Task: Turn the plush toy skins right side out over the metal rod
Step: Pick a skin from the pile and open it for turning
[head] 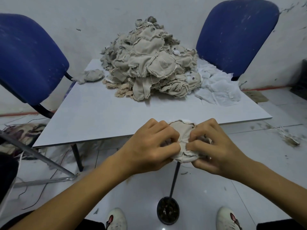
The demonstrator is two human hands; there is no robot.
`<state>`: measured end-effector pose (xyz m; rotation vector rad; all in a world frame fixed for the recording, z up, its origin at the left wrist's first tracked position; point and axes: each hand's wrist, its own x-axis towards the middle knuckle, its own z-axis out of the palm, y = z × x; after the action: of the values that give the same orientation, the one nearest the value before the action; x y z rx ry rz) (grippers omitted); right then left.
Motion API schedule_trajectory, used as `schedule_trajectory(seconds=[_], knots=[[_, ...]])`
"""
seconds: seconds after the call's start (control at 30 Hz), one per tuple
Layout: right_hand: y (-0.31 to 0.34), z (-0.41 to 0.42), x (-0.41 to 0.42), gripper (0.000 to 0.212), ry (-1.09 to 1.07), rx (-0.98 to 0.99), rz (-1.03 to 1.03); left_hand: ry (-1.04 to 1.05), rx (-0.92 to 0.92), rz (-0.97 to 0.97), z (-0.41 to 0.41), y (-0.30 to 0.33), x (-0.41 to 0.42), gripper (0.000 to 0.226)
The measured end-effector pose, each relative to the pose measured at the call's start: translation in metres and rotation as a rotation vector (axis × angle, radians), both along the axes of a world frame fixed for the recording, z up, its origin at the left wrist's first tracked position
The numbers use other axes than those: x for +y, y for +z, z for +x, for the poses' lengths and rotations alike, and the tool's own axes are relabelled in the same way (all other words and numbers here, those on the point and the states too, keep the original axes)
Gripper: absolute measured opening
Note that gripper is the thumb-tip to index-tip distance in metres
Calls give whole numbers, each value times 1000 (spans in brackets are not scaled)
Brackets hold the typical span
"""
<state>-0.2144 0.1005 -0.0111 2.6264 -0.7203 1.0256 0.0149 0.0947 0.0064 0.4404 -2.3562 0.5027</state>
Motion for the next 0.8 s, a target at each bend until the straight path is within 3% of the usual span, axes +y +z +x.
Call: schedule_trajectory(seconds=[0.2, 0.33, 0.53, 0.8], knots=[[-23, -2, 3, 17, 25, -67, 19, -35, 137, 26, -6, -32, 3, 15], [-44, 2, 8, 25, 20, -107, 32, -68, 94, 131, -2, -58, 10, 13], [-84, 8, 18, 19, -28, -138, 235, 25, 14, 406, 6, -100, 24, 15], [-93, 31, 24, 24, -40, -280, 564, 67, 258, 757, -7, -80, 20, 39]])
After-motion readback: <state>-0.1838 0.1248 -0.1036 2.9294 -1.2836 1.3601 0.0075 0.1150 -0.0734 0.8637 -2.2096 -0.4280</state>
